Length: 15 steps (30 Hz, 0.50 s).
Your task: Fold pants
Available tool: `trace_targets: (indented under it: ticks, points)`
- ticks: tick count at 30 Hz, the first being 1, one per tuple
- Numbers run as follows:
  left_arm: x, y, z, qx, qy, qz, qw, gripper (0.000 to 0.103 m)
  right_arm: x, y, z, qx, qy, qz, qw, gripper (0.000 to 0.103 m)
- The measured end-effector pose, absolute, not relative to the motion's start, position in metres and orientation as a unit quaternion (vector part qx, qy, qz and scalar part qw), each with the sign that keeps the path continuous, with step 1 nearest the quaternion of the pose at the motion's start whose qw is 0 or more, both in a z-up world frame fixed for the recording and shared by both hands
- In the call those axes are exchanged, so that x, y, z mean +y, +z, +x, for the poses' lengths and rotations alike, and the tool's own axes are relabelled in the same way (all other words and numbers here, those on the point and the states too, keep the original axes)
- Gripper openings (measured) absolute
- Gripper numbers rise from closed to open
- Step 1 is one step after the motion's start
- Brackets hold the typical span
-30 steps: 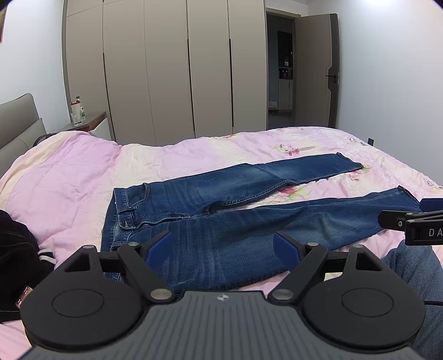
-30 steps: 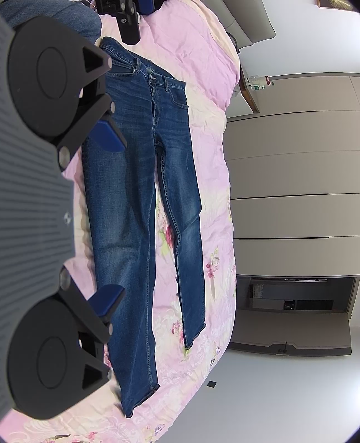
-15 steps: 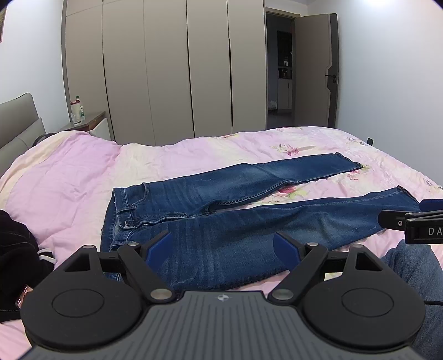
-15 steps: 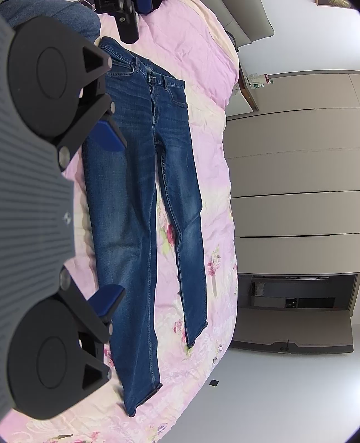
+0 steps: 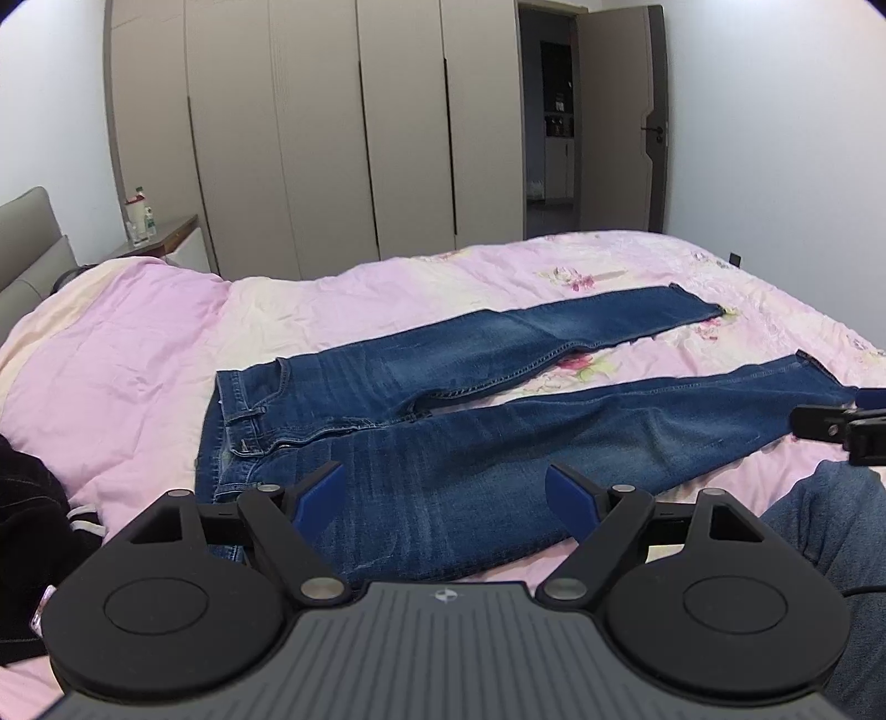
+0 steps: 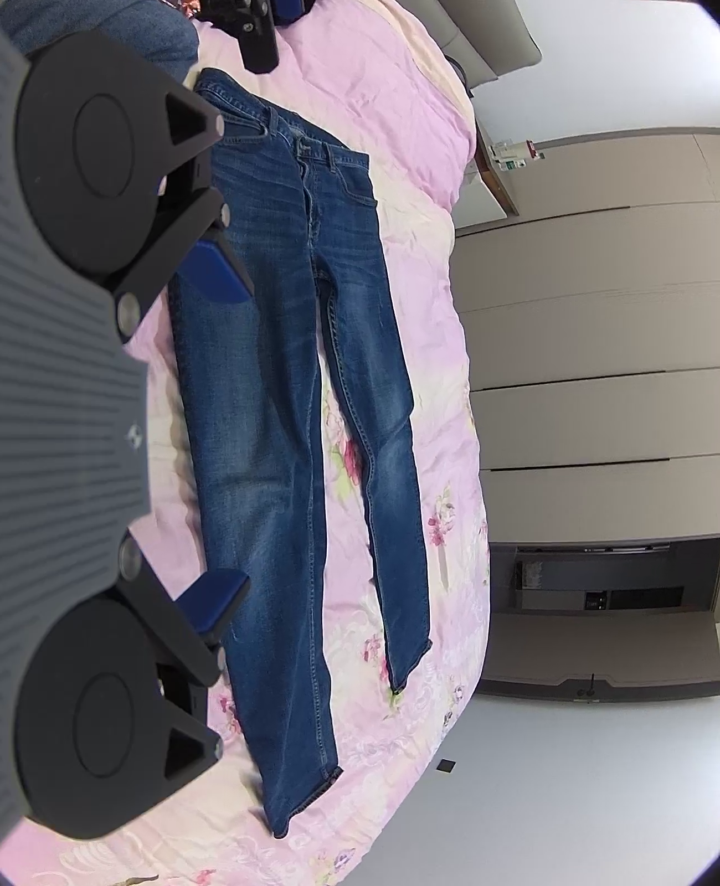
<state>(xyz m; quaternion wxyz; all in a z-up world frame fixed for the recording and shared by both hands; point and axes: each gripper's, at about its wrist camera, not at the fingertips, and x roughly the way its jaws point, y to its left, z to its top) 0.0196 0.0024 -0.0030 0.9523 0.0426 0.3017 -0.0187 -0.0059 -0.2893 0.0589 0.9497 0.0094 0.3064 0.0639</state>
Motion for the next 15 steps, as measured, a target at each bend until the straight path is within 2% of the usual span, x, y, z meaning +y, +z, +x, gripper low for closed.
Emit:
trace_targets:
  ticks: [5, 11, 13, 15]
  points:
    - [0.009, -0.015, 0.056, 0.328, -0.042, 0.035, 0.943, 0.090, -0.329, 0.047, 0.022, 0.319, 0.062, -0.003, 0.946, 0.098]
    - [-0.001, -0.041, 0.112, 0.370, -0.063, 0.045, 0.926, 0.079, -0.386, 0.031, 0.071, 0.343, 0.039, -0.025, 0.938, 0.098]
    - [-0.008, -0.049, 0.131, 0.383, -0.070, 0.044, 0.920, 0.079, -0.406, 0.026, 0.090, 0.352, 0.036, -0.033, 0.935, 0.097]
    - [-0.017, -0.058, 0.153, 0.392, -0.073, 0.047, 0.916, 0.078, -0.431, 0.020, 0.112, 0.363, 0.030, -0.038, 0.930, 0.090]
